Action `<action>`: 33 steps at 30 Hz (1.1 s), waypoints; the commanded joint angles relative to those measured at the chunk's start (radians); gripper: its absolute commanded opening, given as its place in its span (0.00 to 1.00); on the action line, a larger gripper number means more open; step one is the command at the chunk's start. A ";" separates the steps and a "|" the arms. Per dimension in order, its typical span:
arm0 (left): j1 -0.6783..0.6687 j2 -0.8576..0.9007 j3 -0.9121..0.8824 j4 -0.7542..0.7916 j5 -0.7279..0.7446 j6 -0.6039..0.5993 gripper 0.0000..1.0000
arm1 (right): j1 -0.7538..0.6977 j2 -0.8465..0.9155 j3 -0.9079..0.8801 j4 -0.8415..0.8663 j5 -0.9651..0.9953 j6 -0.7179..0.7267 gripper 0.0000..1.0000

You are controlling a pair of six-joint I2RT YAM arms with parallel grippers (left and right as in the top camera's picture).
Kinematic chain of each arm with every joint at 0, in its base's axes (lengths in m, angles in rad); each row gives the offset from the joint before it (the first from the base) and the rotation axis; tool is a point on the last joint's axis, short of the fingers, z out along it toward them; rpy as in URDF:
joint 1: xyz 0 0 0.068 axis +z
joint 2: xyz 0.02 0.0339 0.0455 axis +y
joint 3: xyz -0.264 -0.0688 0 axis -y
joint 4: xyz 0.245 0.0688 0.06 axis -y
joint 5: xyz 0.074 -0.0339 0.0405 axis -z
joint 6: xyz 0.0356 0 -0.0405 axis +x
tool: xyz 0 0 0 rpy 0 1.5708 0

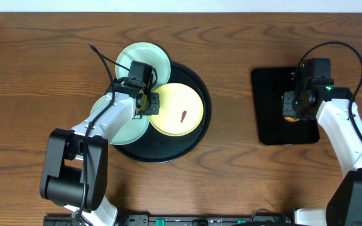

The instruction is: Clean dirty plates on tray and stack at the side

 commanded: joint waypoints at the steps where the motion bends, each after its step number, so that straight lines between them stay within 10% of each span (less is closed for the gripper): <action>1: 0.002 -0.015 -0.009 0.005 -0.019 -0.017 0.07 | -0.003 -0.002 0.015 0.003 0.015 0.024 0.01; 33: 0.002 -0.015 -0.009 0.008 -0.019 -0.017 0.07 | 0.067 0.000 0.282 -0.084 -0.317 0.105 0.01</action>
